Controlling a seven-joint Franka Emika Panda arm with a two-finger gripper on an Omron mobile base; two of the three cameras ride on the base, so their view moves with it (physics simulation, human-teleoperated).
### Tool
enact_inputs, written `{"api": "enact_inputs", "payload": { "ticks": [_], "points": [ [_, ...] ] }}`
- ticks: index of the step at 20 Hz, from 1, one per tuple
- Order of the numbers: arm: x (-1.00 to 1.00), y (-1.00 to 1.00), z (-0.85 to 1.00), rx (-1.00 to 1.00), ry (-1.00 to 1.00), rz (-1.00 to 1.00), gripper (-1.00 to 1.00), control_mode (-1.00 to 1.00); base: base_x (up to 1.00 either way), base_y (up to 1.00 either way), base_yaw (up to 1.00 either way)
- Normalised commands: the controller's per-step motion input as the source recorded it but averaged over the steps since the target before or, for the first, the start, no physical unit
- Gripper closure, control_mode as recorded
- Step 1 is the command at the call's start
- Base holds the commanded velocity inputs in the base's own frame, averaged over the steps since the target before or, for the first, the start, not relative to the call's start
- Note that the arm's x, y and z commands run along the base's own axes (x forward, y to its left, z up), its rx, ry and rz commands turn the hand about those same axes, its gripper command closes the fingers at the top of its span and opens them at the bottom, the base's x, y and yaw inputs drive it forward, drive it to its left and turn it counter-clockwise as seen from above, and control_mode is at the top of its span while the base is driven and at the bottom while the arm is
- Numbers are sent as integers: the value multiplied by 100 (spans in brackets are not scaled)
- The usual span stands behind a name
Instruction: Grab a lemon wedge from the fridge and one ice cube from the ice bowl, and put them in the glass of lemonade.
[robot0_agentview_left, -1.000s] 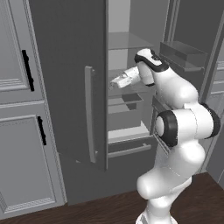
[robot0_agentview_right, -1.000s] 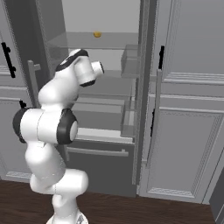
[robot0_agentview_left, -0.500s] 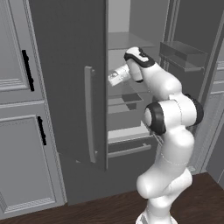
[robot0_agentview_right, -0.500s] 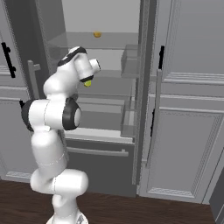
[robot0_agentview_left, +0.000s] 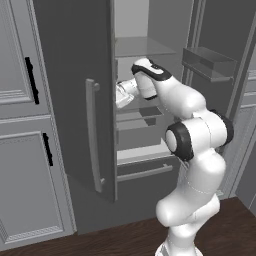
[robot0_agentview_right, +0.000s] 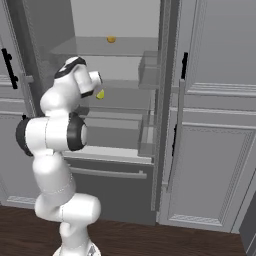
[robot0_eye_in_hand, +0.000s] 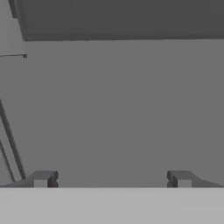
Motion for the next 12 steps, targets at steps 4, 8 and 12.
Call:
{"api": "enact_inputs", "payload": {
  "ticks": [4,8,12],
  "points": [
    [-55,52,7,12,-20,0,-100,-100,0,0,0],
    [-33,75,3,5,-6,0,-100,-100,0,0,0],
    [-30,80,2,2,0,0,-100,-100,0,0,0]
  ]
}}
